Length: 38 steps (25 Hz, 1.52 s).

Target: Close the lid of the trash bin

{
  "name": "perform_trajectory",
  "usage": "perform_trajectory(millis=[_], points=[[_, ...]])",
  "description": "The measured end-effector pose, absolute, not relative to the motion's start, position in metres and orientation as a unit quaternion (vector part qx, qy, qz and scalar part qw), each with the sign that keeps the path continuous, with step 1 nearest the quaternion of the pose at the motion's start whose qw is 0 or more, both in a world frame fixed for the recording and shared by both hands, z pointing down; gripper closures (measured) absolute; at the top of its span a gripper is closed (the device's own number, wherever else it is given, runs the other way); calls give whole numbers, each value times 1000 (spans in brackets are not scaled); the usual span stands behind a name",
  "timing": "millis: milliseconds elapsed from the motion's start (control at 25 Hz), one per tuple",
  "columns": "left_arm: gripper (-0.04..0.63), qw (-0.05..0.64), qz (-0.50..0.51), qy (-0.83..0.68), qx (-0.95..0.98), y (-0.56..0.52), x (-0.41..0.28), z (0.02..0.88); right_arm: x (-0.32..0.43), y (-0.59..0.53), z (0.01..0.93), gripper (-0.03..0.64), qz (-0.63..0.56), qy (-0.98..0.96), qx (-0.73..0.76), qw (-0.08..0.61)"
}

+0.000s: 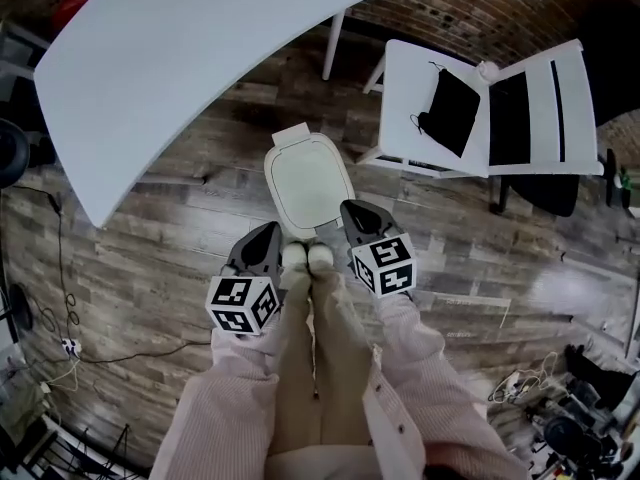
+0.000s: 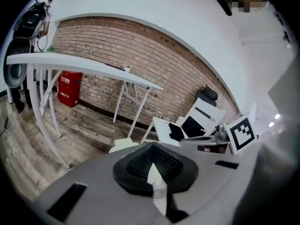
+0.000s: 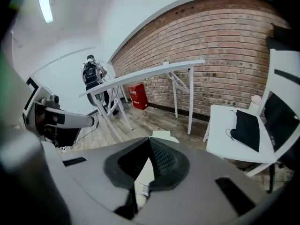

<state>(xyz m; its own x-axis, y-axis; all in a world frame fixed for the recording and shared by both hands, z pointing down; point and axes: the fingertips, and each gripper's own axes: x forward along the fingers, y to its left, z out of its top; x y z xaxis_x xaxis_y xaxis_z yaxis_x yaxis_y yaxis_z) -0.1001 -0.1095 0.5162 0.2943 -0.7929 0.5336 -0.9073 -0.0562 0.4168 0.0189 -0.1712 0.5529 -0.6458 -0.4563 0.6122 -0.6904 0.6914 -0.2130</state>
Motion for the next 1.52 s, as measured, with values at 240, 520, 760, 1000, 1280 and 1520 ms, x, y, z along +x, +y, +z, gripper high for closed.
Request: perform_trajectory(millis=[240, 520, 760, 1000, 1280, 1520], points=[[601, 321, 70, -594, 734, -109, -103, 465, 18, -174, 484, 612, 219, -886, 357, 198], [601, 279, 58, -605, 743, -118, -114, 414, 25, -178, 426, 612, 200, -894, 372, 152], [601, 247, 57, -597, 761, -121, -115, 374, 32, -183, 383, 612, 178, -901, 377, 122], [601, 203, 45, -606, 767, -128, -121, 326, 42, -187, 342, 612, 164, -905, 382, 86], [601, 162, 36, -612, 773, -142, -111, 277, 59, -200, 292, 612, 146, -911, 384, 46], [601, 117, 40, -620, 775, -148, -114, 245, 65, -210, 259, 612, 128, -915, 382, 17]])
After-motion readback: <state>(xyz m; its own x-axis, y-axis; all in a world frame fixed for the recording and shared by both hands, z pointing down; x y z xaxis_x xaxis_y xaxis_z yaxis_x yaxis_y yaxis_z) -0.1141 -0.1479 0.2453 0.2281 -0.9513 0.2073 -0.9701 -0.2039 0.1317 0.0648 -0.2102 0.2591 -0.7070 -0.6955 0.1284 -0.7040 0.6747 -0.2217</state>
